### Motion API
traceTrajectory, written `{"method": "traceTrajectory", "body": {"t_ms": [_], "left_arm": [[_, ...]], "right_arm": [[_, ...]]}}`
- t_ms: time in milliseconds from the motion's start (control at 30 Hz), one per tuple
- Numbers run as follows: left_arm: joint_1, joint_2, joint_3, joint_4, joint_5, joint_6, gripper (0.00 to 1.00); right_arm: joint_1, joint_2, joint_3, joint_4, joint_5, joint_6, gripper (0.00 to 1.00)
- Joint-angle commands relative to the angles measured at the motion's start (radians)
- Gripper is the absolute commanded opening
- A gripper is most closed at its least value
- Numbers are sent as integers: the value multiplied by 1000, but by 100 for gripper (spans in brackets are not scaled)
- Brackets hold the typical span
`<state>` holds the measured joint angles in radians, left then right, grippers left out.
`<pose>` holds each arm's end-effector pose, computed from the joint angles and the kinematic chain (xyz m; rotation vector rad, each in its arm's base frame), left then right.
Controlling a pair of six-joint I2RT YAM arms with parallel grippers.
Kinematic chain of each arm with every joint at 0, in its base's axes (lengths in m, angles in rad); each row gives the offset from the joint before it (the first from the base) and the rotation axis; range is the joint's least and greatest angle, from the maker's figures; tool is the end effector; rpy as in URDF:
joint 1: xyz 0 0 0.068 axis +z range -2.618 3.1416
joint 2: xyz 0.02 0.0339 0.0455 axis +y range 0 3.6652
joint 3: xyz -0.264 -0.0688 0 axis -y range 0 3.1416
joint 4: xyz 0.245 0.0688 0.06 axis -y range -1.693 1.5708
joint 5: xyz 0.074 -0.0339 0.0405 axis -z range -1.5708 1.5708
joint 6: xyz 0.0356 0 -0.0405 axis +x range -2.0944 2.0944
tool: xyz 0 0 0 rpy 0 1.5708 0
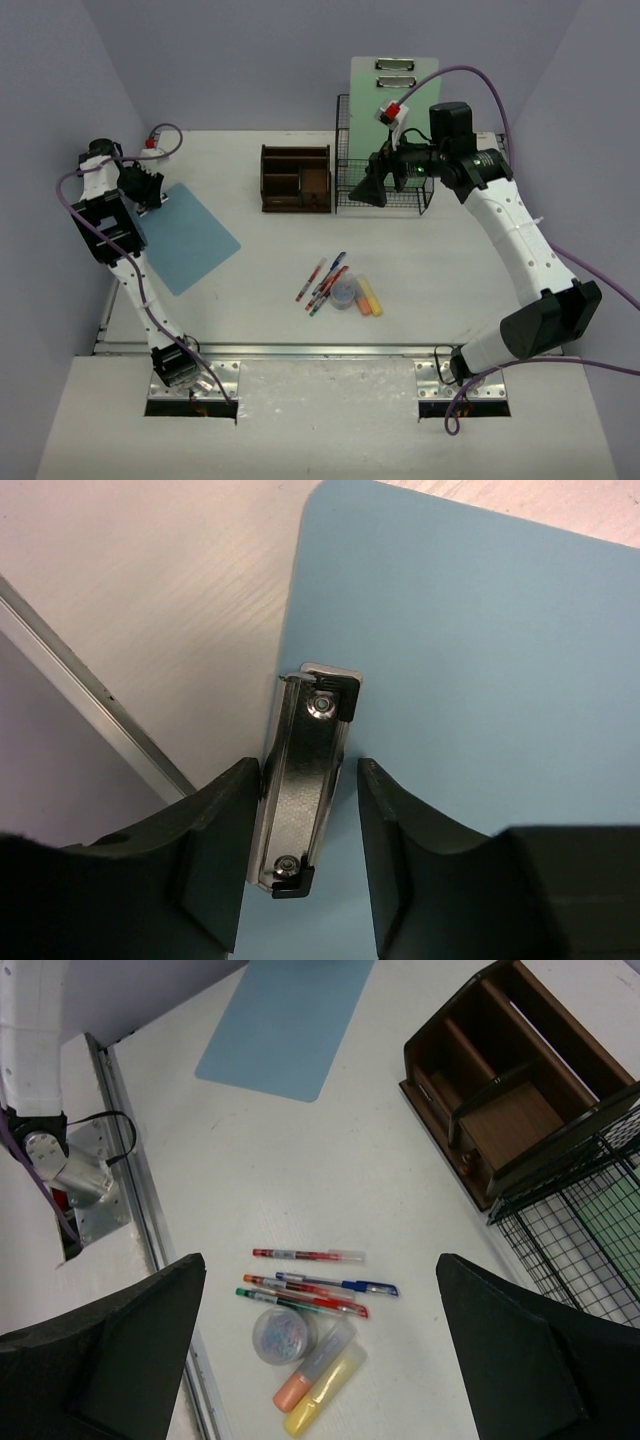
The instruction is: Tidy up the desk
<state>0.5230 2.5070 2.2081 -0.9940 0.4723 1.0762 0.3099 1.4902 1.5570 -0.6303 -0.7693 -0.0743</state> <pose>0.4529 0.2424 0.1536 0.7967 2.4850 -0.1759 0.3004 0.1222 0.3997 -0.8396 1.9235 0.9561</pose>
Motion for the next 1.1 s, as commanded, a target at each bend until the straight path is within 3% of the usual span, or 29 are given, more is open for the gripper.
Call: {"method": "traceTrajectory", "body": {"t_ms": [0,167,667,833,1067], "left_arm": [[-9,85,-14,-40,-3,25,22],[-14,-10,-75,11,6,18,0],[-138,-541,-263,270,-27,33,0],[-175,-706,-355,403,-42,67,0],[-255,-1039,-597,641,-40,201,0]], "right_arm": [[4,0,41,8,-5,-13,98],[3,-7,51,6,-6,-18,98],[3,-39,78,53,58,-12,99],[3,-63,67,165,146,23,99],[14,-73,65,383,202,115,99]]}}
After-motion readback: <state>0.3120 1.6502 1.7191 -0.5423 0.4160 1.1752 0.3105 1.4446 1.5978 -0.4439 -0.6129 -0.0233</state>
